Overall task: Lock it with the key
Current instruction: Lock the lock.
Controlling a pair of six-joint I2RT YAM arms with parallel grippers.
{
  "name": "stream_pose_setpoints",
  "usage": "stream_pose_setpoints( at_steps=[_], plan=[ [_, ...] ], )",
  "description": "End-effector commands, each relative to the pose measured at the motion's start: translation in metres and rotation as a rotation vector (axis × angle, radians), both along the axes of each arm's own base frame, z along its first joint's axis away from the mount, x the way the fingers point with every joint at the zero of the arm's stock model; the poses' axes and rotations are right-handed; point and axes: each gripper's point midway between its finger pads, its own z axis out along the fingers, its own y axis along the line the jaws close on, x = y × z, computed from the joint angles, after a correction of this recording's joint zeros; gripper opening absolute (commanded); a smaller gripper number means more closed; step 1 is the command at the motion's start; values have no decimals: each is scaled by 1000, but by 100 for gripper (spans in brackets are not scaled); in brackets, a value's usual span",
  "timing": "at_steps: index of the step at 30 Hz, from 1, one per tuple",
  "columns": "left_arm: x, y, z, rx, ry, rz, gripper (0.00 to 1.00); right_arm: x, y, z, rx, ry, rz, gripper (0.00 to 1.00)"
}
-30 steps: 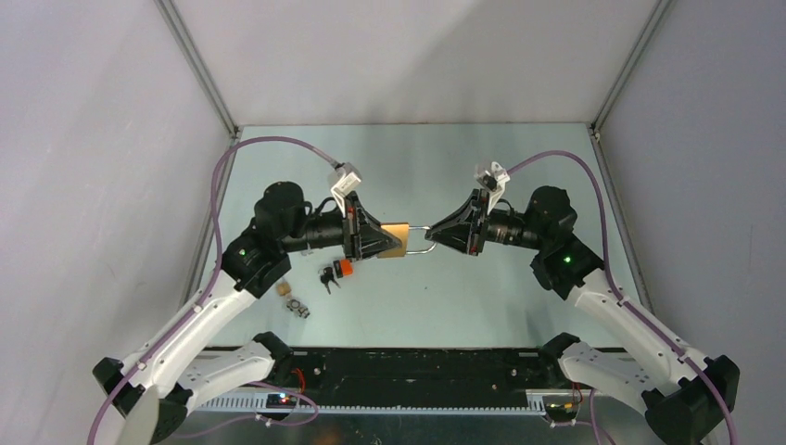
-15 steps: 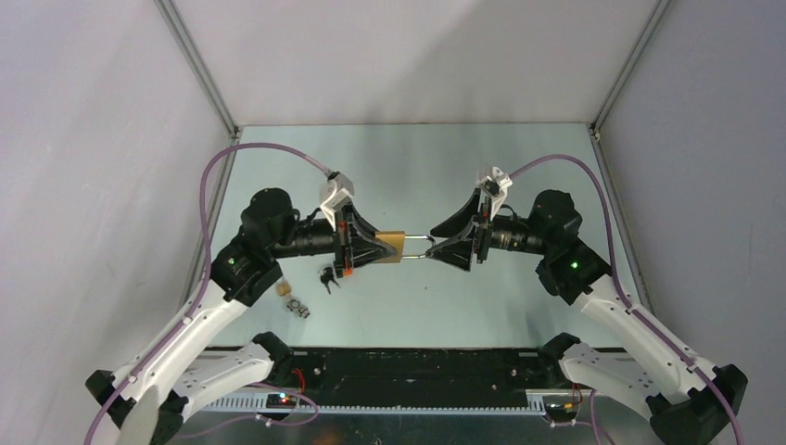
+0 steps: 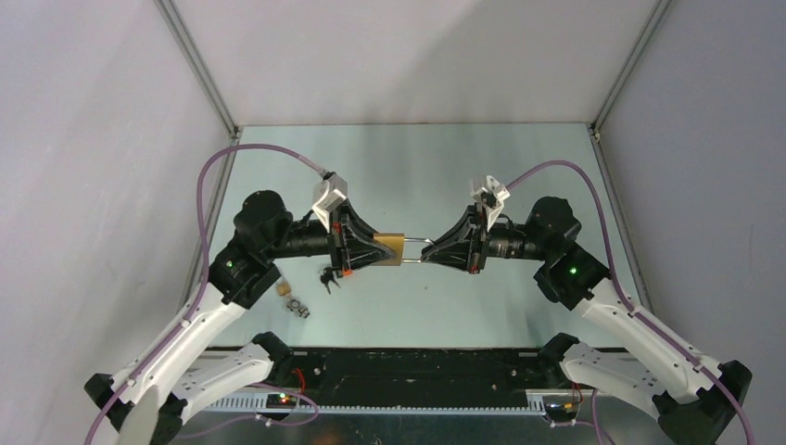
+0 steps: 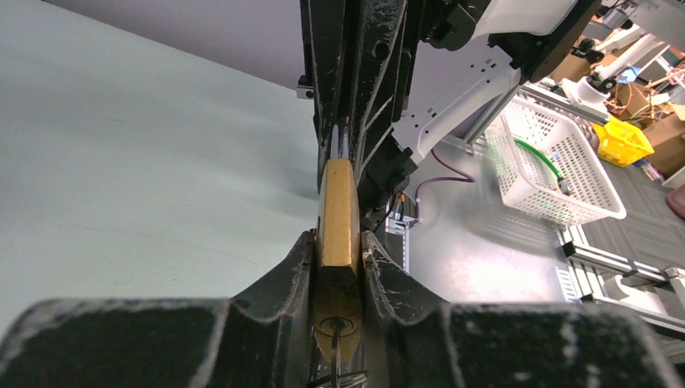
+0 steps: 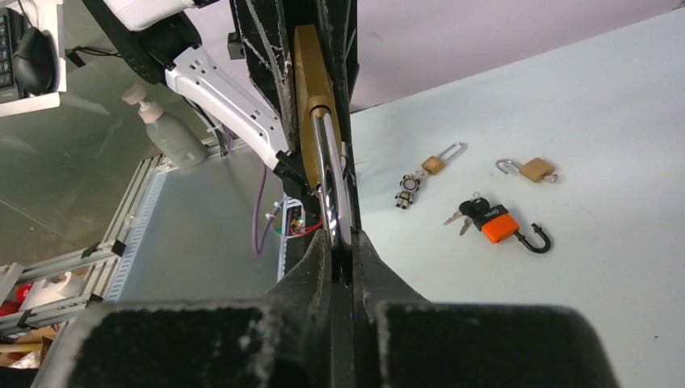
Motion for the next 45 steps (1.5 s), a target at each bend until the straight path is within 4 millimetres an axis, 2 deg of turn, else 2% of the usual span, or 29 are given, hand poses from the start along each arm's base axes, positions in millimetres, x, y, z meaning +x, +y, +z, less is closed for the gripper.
stream_pose_setpoints(
  at_steps=[1,8,16,23,32,36,45],
  plan=[
    [-8,-5,31,-104,-76,-47,0,-1,3,34,86,-65,-3,0],
    [-5,-15,23,-92,-43,-37,0,-3,14,46,139,-40,2,0],
    [-2,-33,3,-50,58,-47,0,-2,29,50,169,-38,-20,0],
    [11,-50,-8,-52,128,-21,0,-12,40,58,212,-33,22,0],
    [4,-58,-18,-53,155,-49,0,-24,45,69,256,-33,68,0],
    [5,-61,-25,-46,180,-42,0,-34,42,87,321,-45,87,0],
    [5,-67,-34,-34,201,-50,0,-33,39,102,382,-44,72,0]
  ],
)
